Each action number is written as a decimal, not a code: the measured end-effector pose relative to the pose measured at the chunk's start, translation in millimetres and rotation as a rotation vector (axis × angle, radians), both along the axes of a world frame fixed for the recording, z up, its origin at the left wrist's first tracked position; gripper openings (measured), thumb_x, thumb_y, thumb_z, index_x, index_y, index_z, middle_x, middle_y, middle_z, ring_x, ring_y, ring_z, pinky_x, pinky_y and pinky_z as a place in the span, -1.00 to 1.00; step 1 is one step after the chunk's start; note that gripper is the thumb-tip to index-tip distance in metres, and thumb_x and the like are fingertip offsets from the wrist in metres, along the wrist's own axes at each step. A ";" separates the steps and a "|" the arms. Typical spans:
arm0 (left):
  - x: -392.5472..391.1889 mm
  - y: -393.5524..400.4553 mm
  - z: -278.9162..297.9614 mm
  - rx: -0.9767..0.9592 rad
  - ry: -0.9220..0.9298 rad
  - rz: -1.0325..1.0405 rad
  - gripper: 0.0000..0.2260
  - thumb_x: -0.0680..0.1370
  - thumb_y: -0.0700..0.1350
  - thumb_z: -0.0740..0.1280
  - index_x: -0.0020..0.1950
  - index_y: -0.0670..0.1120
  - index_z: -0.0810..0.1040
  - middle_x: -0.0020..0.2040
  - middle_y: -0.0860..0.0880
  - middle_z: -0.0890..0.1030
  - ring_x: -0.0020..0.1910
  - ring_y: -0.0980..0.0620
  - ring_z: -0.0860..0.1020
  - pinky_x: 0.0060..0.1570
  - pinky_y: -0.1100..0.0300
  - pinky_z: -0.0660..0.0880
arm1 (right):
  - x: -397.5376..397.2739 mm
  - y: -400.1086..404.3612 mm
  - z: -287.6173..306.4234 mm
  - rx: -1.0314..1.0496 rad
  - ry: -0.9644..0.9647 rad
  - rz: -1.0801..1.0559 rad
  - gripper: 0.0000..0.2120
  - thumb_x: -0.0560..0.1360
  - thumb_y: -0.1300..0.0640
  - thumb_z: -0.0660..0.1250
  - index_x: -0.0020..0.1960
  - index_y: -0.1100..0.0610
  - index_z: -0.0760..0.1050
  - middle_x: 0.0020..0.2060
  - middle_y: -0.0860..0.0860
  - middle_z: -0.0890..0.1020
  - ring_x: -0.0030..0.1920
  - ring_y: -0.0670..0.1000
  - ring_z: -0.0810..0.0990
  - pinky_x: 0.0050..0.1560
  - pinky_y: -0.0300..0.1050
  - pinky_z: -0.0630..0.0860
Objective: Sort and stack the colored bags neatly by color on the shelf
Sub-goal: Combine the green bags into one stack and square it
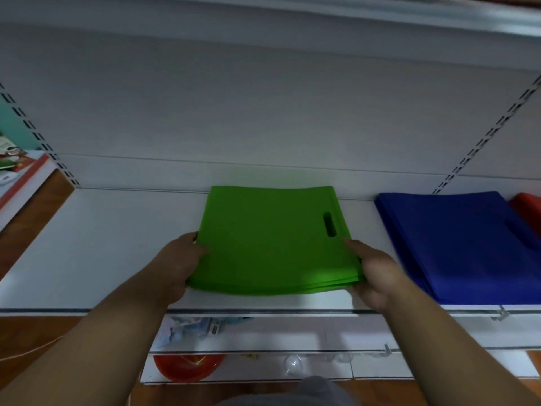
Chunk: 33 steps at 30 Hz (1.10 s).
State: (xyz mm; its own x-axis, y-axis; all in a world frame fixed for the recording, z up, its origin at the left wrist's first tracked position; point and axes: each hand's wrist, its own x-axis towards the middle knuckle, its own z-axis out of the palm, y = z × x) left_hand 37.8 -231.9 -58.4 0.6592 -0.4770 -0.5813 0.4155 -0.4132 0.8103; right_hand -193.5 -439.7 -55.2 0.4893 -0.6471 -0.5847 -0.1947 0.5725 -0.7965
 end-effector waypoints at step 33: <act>54.8 -43.9 -14.7 -0.355 -0.018 0.037 -0.75 0.69 -0.06 0.14 0.02 -0.05 0.60 -0.17 -0.01 0.72 -0.24 0.07 0.69 -0.42 0.26 0.56 | 66.3 -61.8 -21.3 -0.213 -0.098 0.074 -0.44 0.57 -0.34 -0.08 0.32 -0.09 0.46 0.01 -0.18 0.62 -0.21 -0.13 0.63 -0.33 -0.25 0.55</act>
